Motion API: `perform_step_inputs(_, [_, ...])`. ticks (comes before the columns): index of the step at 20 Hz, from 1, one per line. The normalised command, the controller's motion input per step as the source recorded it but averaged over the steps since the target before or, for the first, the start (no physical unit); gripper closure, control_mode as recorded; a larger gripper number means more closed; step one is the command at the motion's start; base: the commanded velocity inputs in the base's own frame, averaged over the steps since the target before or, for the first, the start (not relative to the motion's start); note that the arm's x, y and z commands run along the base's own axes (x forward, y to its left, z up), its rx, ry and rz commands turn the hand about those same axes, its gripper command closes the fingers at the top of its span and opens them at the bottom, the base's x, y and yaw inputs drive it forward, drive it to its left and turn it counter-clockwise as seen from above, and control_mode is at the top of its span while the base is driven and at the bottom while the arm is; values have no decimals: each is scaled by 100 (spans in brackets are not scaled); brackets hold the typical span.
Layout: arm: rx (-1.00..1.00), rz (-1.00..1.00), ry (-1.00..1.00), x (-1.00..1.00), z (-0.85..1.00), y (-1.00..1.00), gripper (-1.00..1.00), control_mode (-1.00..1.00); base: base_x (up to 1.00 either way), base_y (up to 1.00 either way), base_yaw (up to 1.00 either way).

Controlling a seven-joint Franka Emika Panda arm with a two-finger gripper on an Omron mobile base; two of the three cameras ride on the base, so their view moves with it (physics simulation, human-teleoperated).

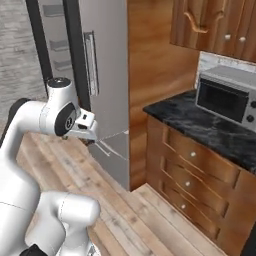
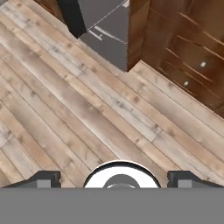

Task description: Grab the onion and lemon from the fridge, place them in the blender, close the lid, and turn on the blender to create a marinade.

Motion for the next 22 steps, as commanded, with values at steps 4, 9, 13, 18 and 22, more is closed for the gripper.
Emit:
perform_step_inputs(4, [0, 0, 0, 0, 0, 0, -100, 100, 47, 62, 55])
perform_step_inputs(9, [0, 0, 0, 0, 0, 0, -100, 100, 85, 42, 38])
perform_step_inputs(13, [0, 0, 0, 0, 0, 0, -100, 100, 94, 43, 17])
perform_step_inputs(18, [0, 0, 0, 0, 0, 0, -100, 100, 69, 55, -18])
perform_step_inputs(22, [0, 0, 0, 0, 0, 0, -100, 100, 51, 51, -51])
